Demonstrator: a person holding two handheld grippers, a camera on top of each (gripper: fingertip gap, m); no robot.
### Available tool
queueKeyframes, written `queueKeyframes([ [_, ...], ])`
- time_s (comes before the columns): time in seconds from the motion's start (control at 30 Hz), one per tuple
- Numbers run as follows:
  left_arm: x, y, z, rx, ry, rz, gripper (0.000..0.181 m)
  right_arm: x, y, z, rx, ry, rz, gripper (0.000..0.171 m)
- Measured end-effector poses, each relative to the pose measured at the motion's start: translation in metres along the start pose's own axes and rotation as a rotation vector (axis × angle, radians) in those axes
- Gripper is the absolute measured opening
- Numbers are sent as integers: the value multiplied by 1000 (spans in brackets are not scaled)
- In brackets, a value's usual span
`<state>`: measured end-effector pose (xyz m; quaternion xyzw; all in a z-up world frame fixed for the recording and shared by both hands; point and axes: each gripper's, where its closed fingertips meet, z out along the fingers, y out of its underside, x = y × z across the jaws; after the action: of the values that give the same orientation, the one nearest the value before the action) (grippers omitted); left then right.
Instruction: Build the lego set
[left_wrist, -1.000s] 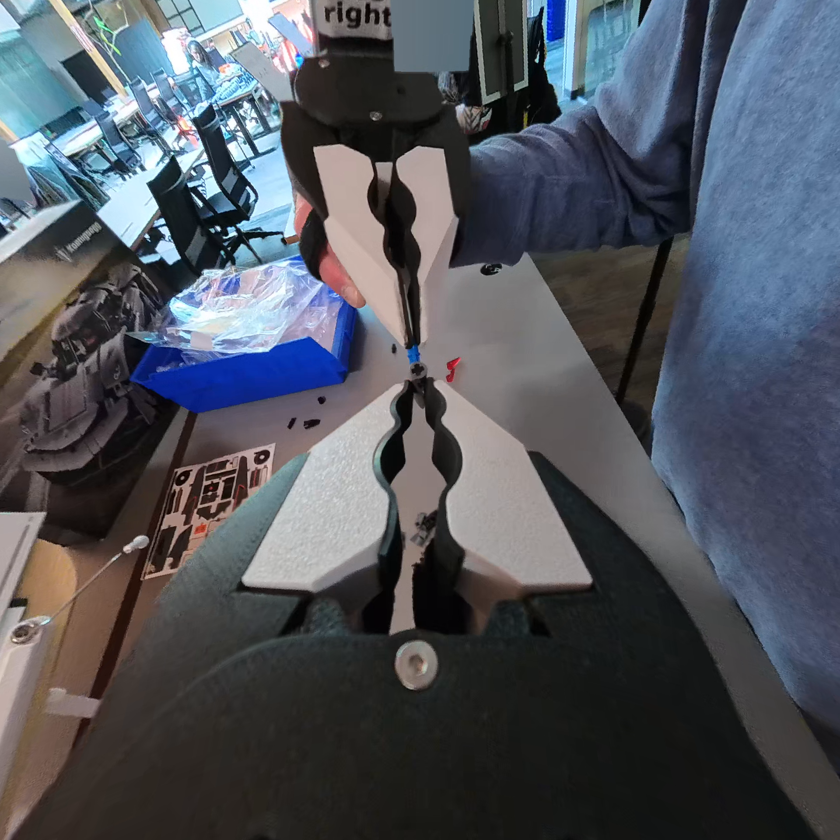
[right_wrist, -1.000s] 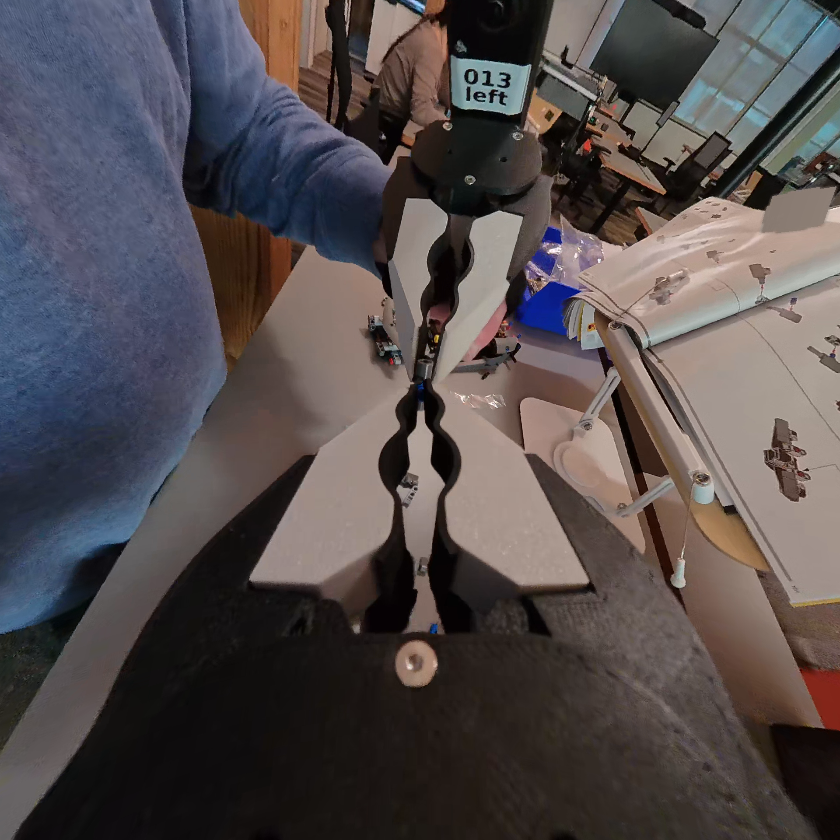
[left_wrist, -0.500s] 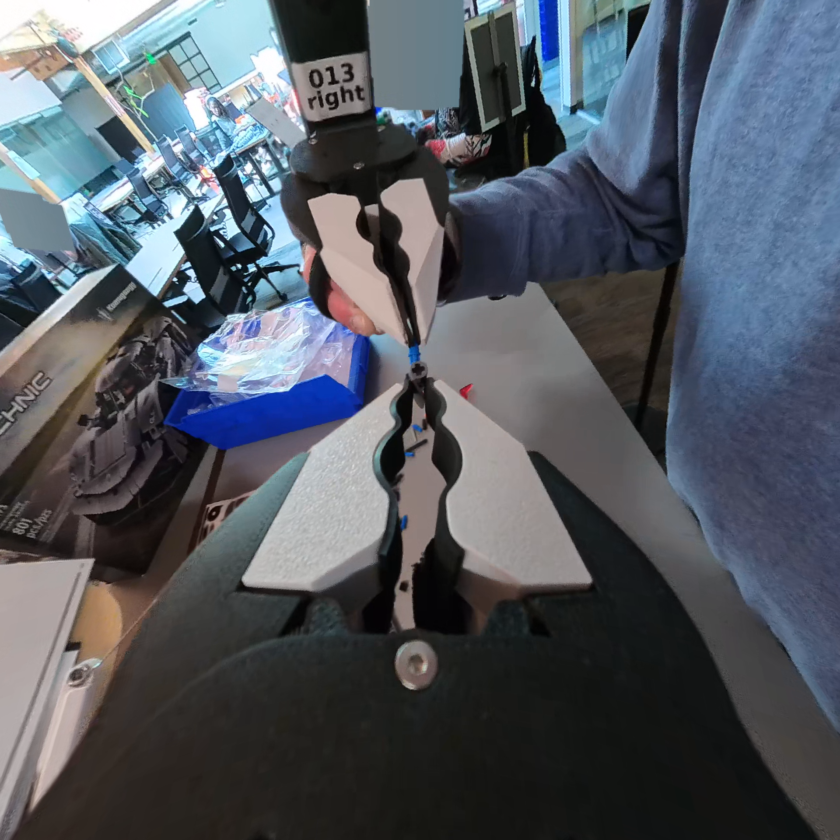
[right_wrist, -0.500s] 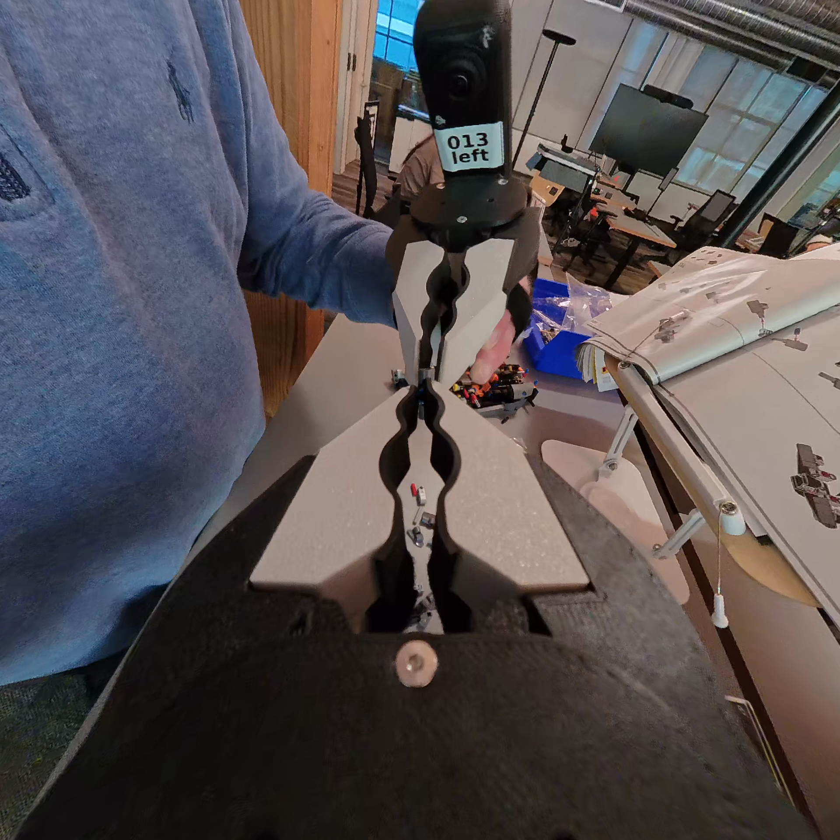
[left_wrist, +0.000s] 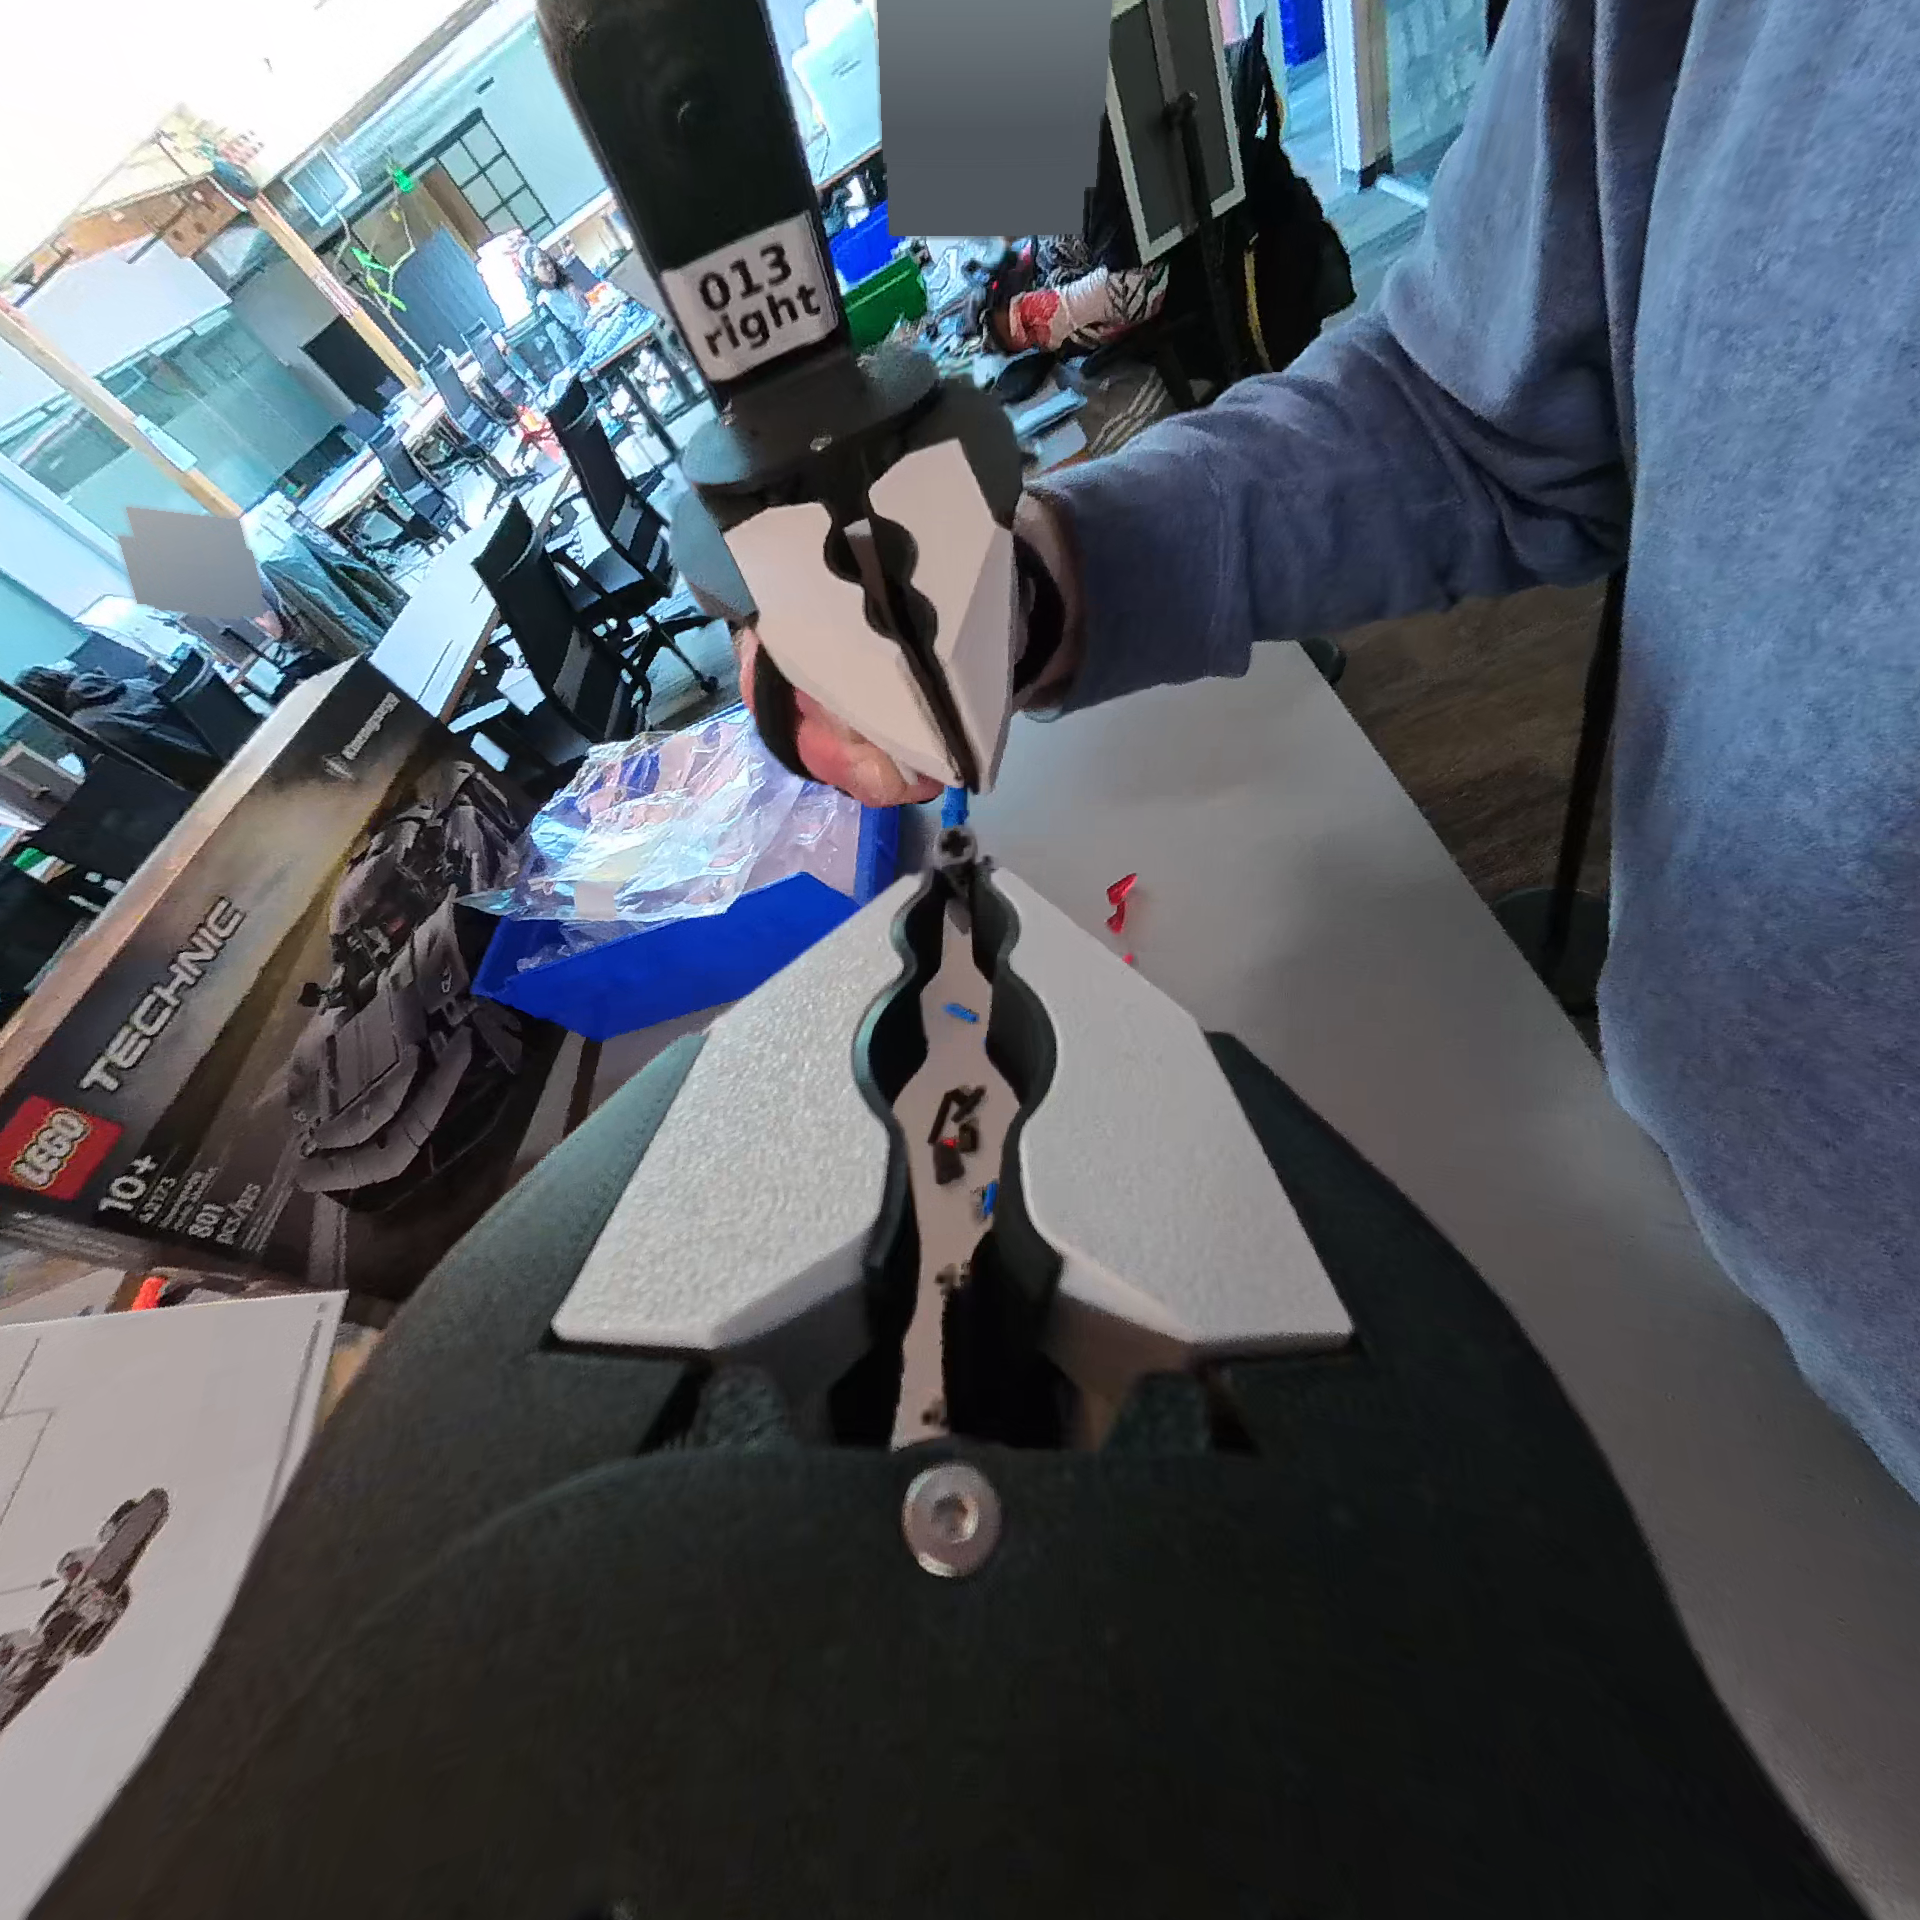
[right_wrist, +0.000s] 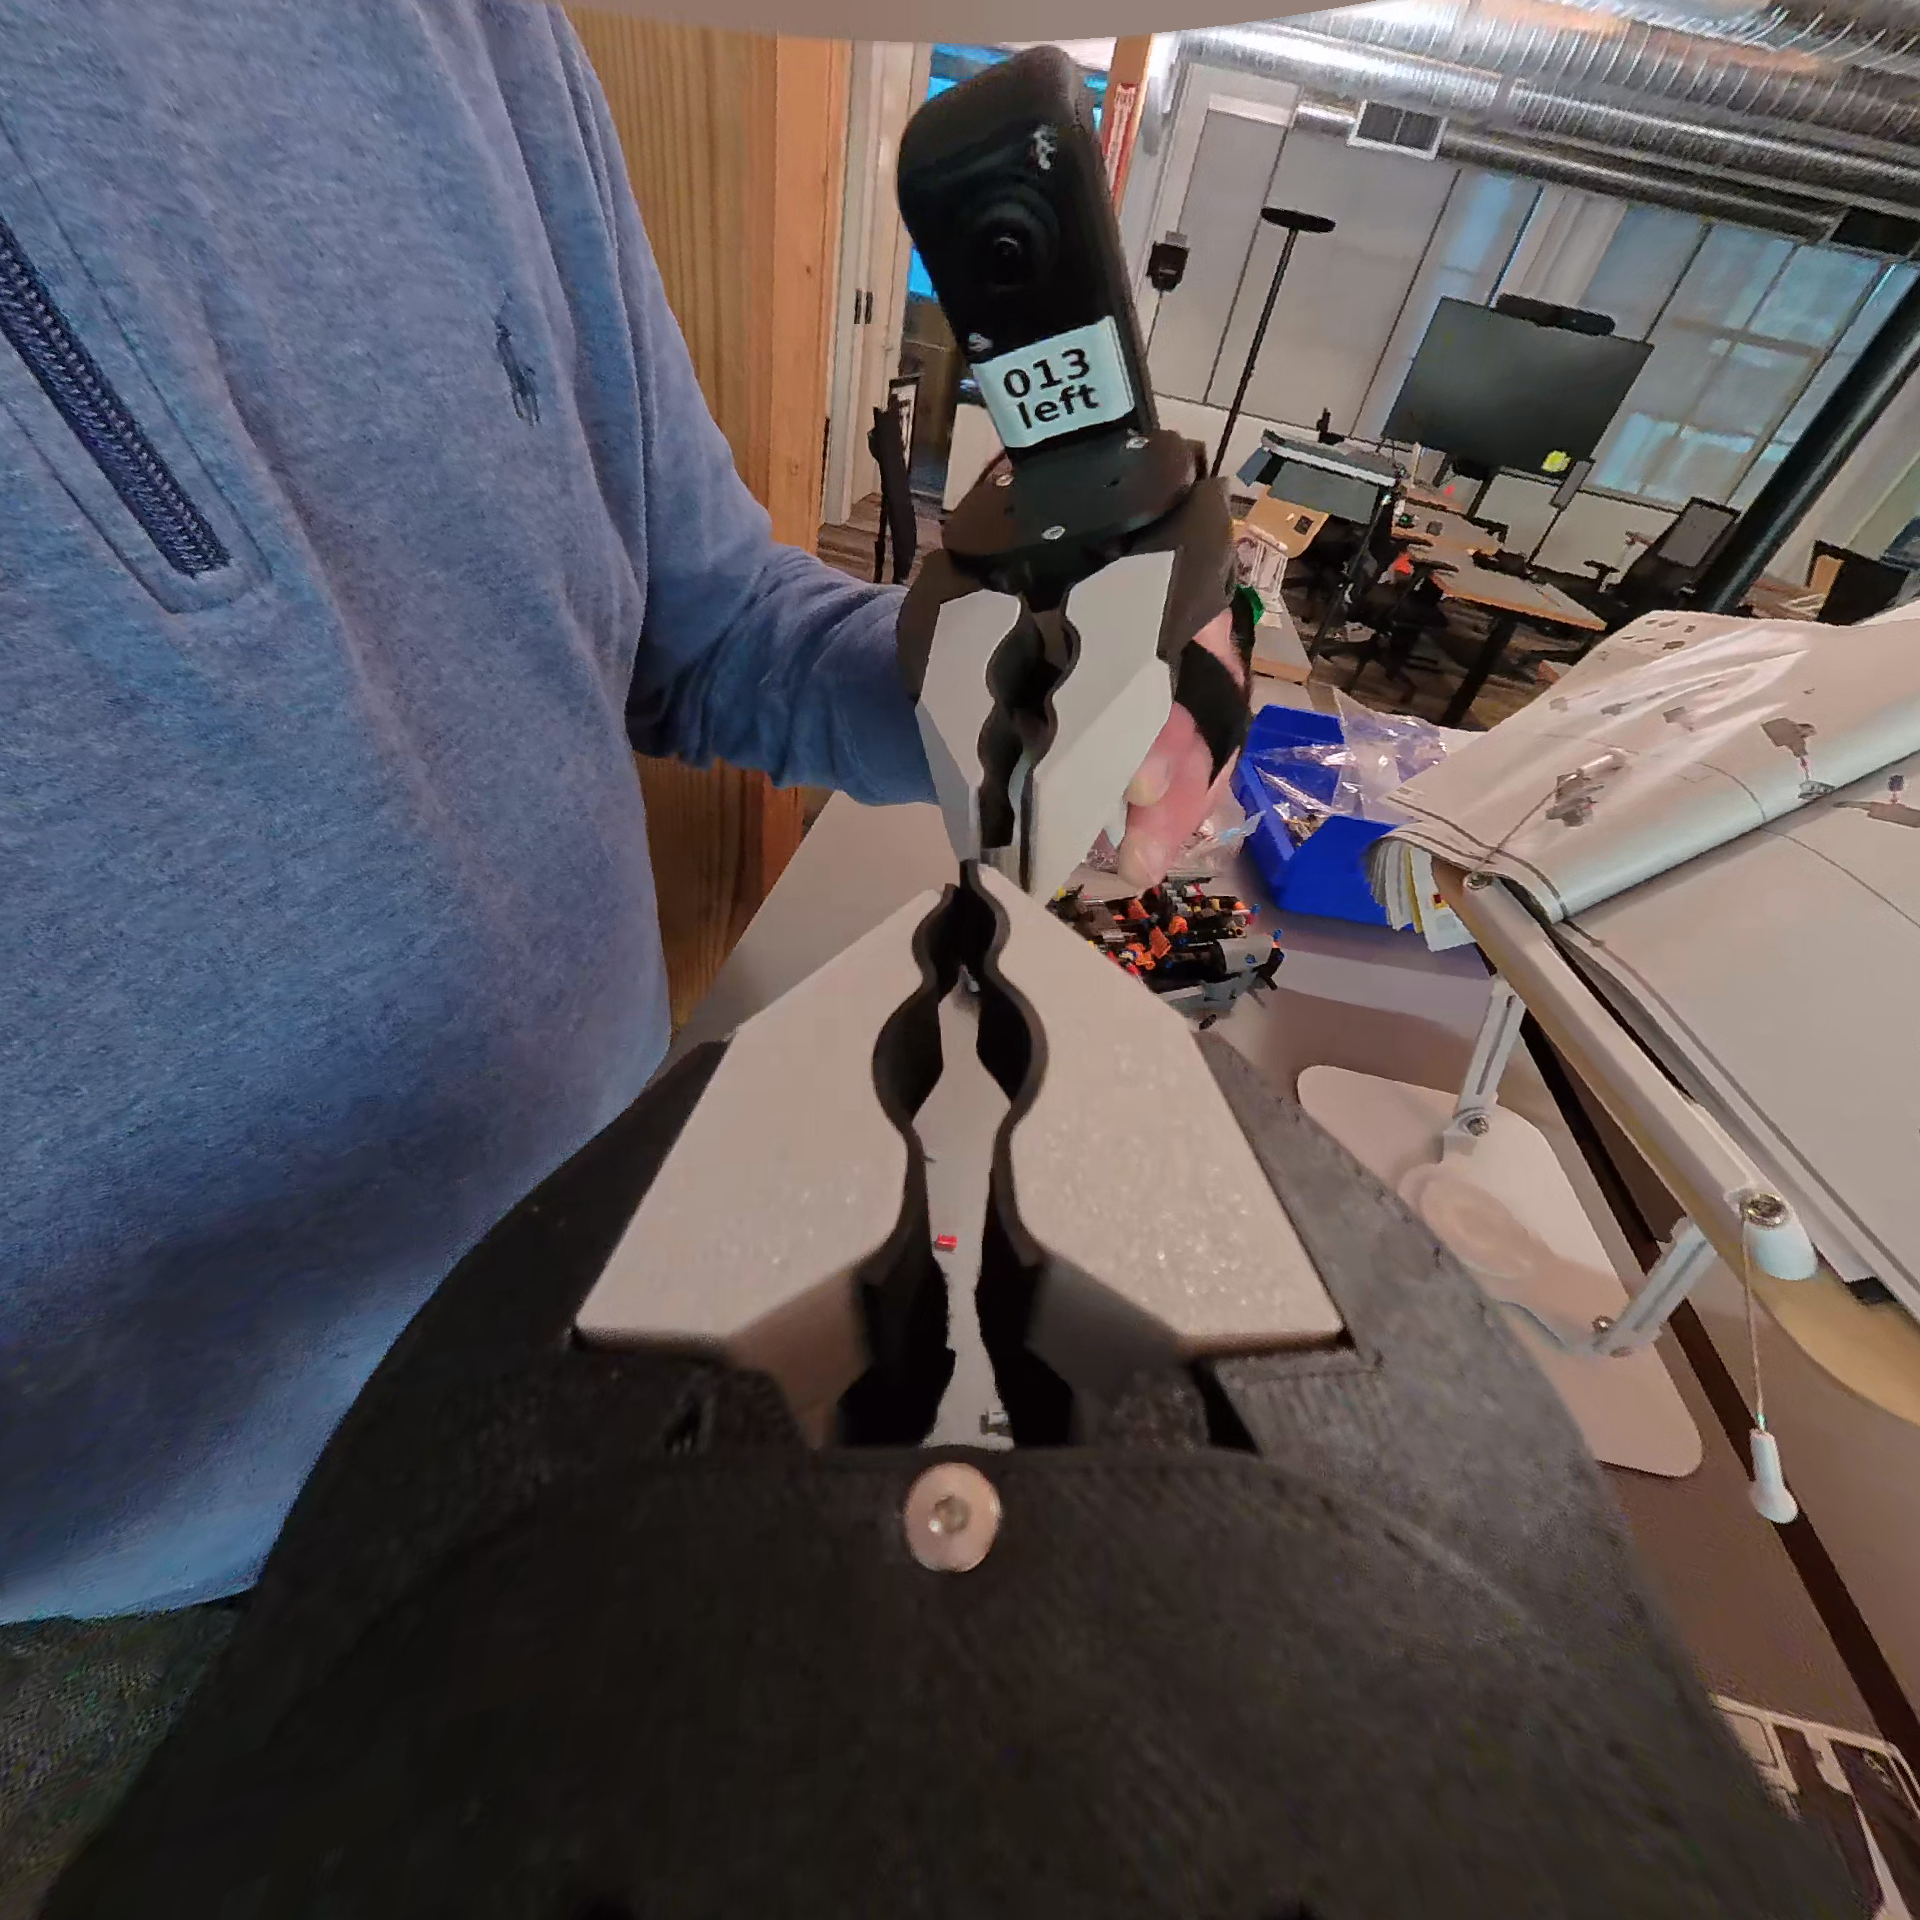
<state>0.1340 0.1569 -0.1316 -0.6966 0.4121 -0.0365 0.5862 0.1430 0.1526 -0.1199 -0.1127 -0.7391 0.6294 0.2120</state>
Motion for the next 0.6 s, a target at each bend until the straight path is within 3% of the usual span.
queueKeyframes([
  [0.6, -2, -6, 7, 64, -4, 0, 4, 3, 0, -6, 57, 5, 75, 0],
])
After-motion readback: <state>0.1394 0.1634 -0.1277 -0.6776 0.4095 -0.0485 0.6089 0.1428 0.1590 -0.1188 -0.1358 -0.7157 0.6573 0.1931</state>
